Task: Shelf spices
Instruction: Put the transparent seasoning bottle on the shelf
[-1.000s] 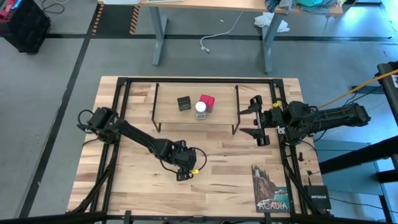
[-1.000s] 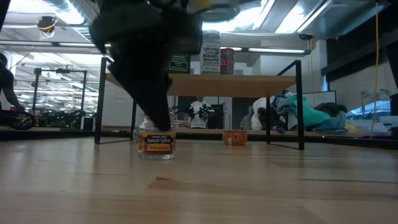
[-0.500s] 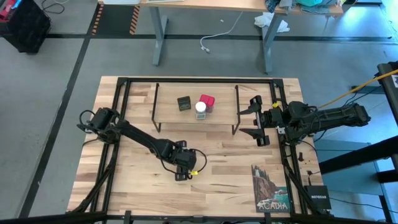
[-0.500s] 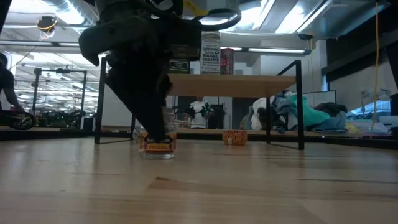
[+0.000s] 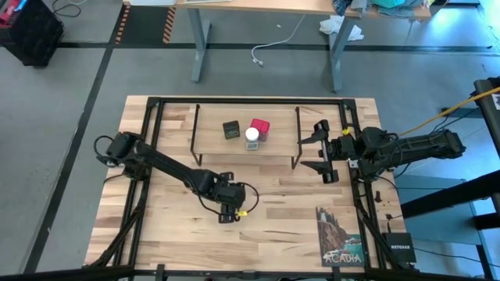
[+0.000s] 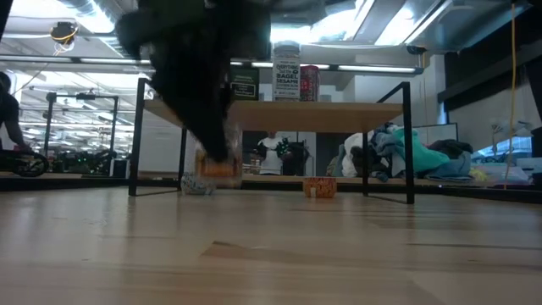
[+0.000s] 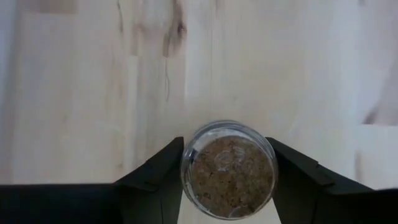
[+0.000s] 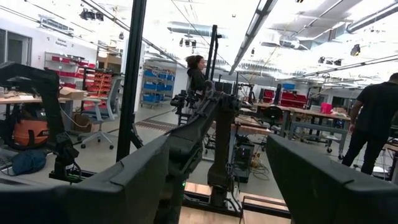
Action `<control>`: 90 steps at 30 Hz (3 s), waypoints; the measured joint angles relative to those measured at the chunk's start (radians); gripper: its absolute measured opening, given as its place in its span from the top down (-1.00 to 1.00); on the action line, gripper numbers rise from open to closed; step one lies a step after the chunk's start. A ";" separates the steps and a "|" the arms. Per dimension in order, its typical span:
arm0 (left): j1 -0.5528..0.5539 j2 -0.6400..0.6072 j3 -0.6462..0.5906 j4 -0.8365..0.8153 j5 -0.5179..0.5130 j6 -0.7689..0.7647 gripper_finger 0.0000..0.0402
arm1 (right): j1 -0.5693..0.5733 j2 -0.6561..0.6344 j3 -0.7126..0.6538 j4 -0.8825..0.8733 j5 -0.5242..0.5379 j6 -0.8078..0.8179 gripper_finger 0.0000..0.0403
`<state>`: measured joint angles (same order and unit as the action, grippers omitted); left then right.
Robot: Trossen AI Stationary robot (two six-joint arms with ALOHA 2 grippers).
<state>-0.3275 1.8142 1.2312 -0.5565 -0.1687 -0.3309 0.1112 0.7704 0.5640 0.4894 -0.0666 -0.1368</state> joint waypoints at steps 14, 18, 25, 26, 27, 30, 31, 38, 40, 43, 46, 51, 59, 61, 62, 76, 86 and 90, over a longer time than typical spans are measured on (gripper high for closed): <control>0.015 -0.411 0.000 -0.268 -0.229 0.043 0.13 | 0.000 0.000 0.000 -0.001 0.000 -0.003 -0.38; 0.062 -0.539 0.001 -0.309 -0.278 0.064 0.13 | 0.000 0.000 0.000 -0.001 0.000 -0.007 -0.38; 0.236 -0.630 0.001 -0.368 -0.292 0.161 0.13 | 0.000 0.000 0.000 -0.001 0.007 -0.022 -0.38; 0.267 -0.630 0.001 -0.380 -0.291 0.184 0.13 | 0.000 0.000 0.000 -0.001 0.007 -0.022 -0.38; 0.300 -0.628 0.001 -0.393 -0.287 0.207 0.13 | 0.000 0.000 0.000 -0.001 0.007 -0.022 -0.38; 0.403 -0.611 0.001 -0.397 -0.206 0.290 0.13 | 0.000 0.000 0.000 0.000 0.007 -0.023 -0.38; 0.437 -0.604 0.001 -0.397 -0.162 0.313 0.13 | 0.000 0.000 0.000 0.001 0.007 -0.023 -0.38; 0.611 -0.550 0.001 -0.394 0.000 0.434 0.13 | 0.000 0.000 0.000 0.001 0.008 -0.026 -0.38; 0.643 -0.531 0.001 -0.394 0.011 0.476 0.13 | 0.000 0.000 0.000 0.001 0.008 -0.026 -0.38; 0.700 -0.506 0.001 -0.390 0.014 0.547 0.13 | 0.000 0.000 0.000 0.001 0.007 -0.028 -0.38; 0.760 -0.489 0.001 -0.375 0.013 0.590 0.13 | 0.000 0.000 0.000 0.001 0.007 -0.029 -0.38; 0.853 -0.486 0.001 -0.343 0.052 0.637 0.13 | 0.000 0.000 0.000 0.001 0.008 -0.029 -0.38; 0.957 -0.486 0.001 -0.313 0.166 0.720 0.13 | 0.000 0.000 0.000 0.000 0.008 -0.033 -0.38; 0.978 -0.485 0.001 -0.315 0.194 0.754 0.13 | 0.000 0.000 0.000 0.001 0.008 -0.034 -0.38; 0.987 -0.483 0.001 -0.315 0.211 0.767 0.13 | 0.000 0.000 0.000 0.000 0.008 -0.039 -0.38; 1.018 -0.383 0.006 -0.291 0.244 0.832 0.13 | 0.000 0.000 0.000 0.000 0.033 -0.055 -0.38; 1.008 -0.400 0.021 -0.239 0.232 0.733 -0.09 | 0.000 0.000 0.000 -0.023 0.033 -0.055 -0.38; 0.989 -0.401 0.025 -0.255 0.231 0.702 -0.49 | 0.000 0.000 0.000 -0.025 0.033 -0.054 -0.38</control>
<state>0.6619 1.4136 1.2560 -0.8111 0.0623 0.3712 0.1112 0.7704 0.5640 0.4648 -0.0334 -0.1908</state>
